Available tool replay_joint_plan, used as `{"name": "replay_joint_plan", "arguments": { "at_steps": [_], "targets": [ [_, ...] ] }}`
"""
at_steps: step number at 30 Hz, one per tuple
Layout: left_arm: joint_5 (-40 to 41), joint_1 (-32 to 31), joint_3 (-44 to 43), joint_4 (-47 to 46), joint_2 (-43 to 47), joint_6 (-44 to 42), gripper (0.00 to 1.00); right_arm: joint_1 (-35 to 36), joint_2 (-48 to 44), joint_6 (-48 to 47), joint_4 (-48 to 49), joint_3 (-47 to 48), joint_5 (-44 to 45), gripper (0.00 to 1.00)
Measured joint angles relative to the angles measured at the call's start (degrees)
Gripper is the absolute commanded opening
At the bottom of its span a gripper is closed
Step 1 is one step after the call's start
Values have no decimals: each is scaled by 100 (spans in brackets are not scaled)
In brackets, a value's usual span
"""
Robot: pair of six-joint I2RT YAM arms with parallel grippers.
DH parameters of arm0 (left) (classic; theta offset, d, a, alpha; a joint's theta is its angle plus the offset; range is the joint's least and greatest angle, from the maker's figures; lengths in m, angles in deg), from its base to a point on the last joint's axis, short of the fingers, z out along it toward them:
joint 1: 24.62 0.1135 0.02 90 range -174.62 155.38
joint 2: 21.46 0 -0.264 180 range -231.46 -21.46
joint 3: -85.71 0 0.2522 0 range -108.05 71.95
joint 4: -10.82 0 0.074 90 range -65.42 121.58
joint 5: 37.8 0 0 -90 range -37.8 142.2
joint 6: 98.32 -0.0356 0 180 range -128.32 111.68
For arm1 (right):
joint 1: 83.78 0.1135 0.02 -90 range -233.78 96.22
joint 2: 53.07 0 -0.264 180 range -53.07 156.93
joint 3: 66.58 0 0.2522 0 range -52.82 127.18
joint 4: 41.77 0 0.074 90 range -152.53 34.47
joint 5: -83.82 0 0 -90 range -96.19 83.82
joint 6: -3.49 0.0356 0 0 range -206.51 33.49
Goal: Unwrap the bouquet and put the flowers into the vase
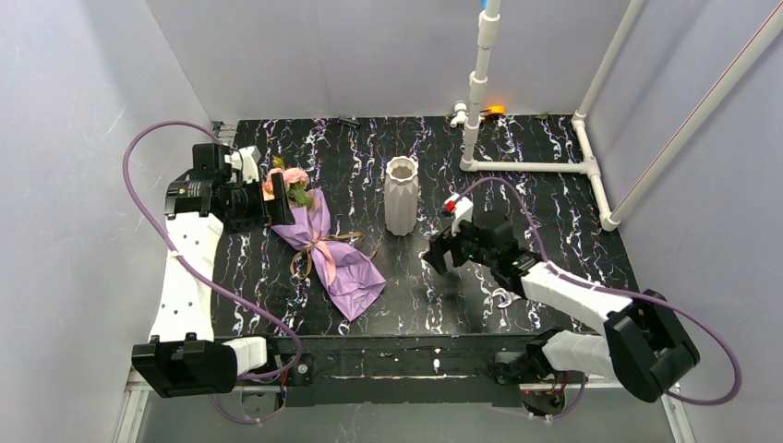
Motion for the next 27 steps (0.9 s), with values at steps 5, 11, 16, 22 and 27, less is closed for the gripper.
{"name": "replay_joint_plan", "arguments": {
  "at_steps": [5,11,16,22,27],
  "targets": [
    [2,0,-83,11,-96,50,100,706,717,-15,1123,-50,678,84],
    [13,0,-402,26,-337,50,100,1113,1550,-35,1947,-15,1381,72],
    [9,0,-492,24,-452,72,100,1281,2033,-31,2459,120,1797,67],
    [11,0,-522,31,-487,87,100,1467,2629,24,2946,431,2208,62],
    [13,0,-579,37,-487,90,100,1502,2914,94,3136,535,2356,60]
  ]
}}
